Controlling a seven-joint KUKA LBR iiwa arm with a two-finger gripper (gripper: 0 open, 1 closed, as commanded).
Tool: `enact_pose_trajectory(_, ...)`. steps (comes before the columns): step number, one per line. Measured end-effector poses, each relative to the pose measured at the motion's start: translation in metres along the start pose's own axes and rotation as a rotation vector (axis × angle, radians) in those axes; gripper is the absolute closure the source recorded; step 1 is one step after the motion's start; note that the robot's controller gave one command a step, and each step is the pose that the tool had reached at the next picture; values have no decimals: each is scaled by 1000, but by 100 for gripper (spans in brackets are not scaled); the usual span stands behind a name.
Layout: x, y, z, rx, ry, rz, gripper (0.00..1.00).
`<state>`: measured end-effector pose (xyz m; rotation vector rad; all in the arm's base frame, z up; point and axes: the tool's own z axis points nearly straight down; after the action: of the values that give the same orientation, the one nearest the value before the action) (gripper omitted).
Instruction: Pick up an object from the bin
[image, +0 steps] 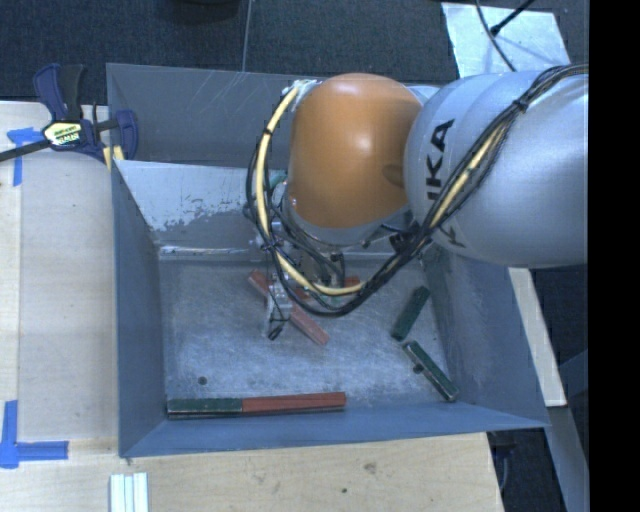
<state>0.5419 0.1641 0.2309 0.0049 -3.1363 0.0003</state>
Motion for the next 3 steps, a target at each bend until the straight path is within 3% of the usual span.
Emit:
enact_pose_trajectory(1,5,-37,105,2,-1,-202,0)
enact_pose_trajectory(2,-74,-84,72,3,-14,-383,0)
enact_pose_trajectory(3,-63,-139,163,1,-4,-182,0)
